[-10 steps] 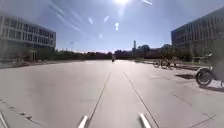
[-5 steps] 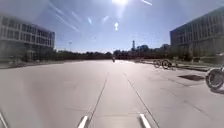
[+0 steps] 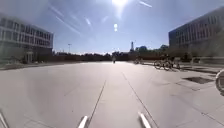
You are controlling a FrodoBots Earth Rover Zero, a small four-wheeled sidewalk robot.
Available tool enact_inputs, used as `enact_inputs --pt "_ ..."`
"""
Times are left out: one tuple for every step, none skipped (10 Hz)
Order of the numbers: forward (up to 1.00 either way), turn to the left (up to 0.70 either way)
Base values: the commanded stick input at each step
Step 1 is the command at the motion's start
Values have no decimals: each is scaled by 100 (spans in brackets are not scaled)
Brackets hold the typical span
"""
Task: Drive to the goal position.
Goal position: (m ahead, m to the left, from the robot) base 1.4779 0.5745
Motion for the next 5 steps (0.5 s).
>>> enact_inputs --pt "70 0" --pt "70 0" --pt "70 0" --pt "70 0" --pt "70 0"
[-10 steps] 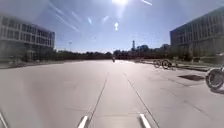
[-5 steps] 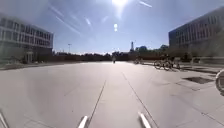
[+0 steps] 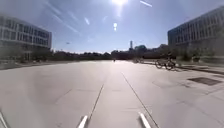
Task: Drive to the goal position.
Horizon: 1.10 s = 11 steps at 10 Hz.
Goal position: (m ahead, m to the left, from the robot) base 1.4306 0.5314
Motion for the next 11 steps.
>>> enact_inputs --pt "70 0" --pt "70 0" --pt "70 0" --pt "70 0" --pt "70 0" --pt "70 0" --pt "70 0" --pt "70 0" --pt "70 0" --pt "70 0" --pt "70 0"
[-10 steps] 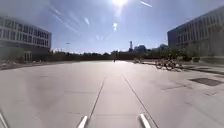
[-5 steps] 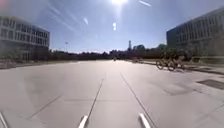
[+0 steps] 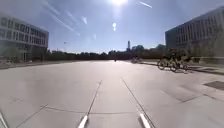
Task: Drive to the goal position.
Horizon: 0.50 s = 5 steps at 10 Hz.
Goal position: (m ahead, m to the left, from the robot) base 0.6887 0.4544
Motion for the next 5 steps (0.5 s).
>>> enact_inputs --pt "70 0" --pt "70 0" --pt "70 0" --pt "70 0" --pt "70 0"
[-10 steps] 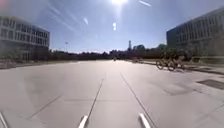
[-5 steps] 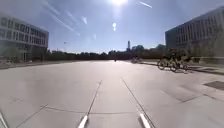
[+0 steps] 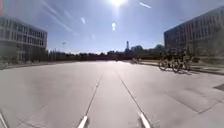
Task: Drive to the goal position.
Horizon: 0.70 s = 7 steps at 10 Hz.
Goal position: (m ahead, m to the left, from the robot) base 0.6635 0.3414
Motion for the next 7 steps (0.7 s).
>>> enact_inputs --pt "70 0" --pt "70 0" --pt "70 0" --pt "70 0" --pt "70 0" --pt "70 0" --pt "70 0"
